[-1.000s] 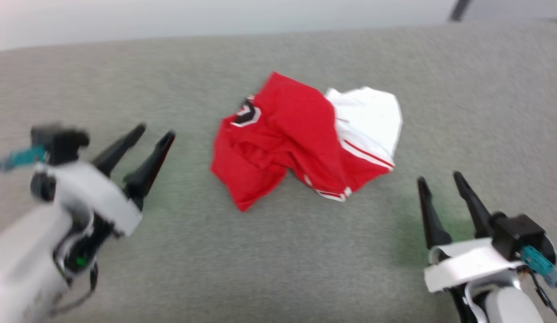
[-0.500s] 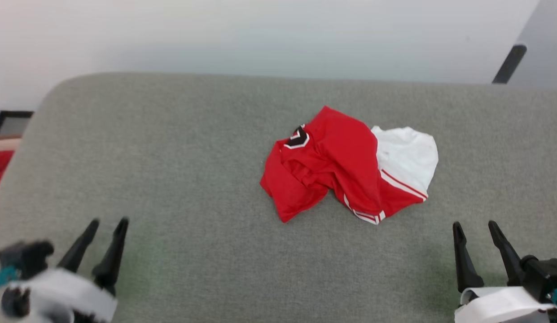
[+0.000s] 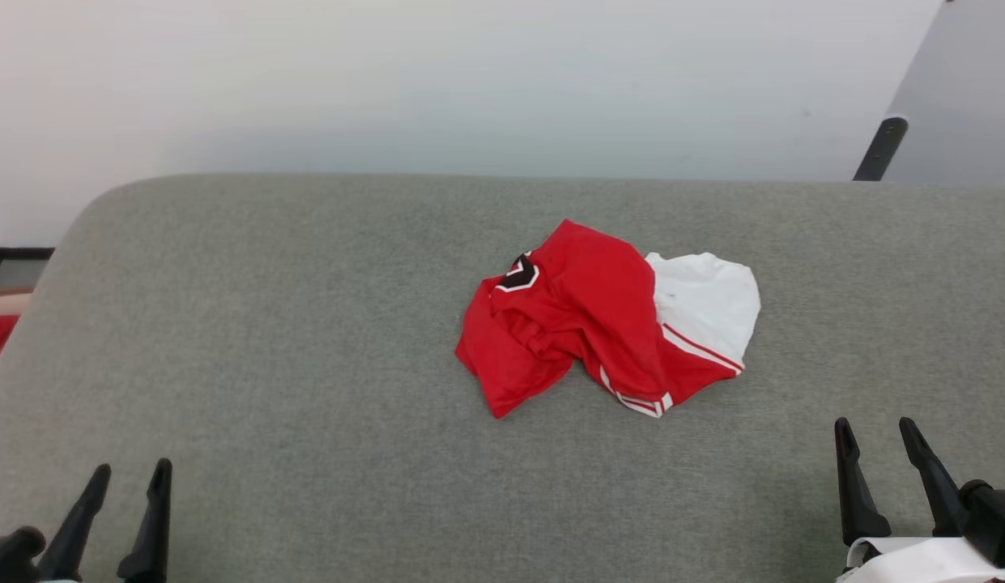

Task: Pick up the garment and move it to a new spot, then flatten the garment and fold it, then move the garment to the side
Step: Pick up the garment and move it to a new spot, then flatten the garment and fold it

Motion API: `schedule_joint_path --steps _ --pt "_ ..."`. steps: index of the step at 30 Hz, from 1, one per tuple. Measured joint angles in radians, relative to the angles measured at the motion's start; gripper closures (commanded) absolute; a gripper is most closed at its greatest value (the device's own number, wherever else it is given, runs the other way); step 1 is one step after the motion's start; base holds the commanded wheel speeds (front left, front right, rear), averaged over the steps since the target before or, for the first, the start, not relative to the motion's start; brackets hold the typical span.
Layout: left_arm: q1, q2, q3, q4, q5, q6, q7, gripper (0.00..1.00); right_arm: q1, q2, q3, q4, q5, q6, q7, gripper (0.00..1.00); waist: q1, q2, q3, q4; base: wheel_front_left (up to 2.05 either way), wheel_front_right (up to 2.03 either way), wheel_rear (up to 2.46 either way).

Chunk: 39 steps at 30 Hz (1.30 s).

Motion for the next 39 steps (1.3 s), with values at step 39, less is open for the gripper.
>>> schedule_joint_path --steps 39 --pt "0.067 -0.109 0.057 -0.142 0.226 0.000 0.000 0.00 -0.084 0.000 0.071 0.037 0.030 0.000 0.029 0.00 0.0000 0.0000 0.000 -0.026 0.00 0.00 0.00"
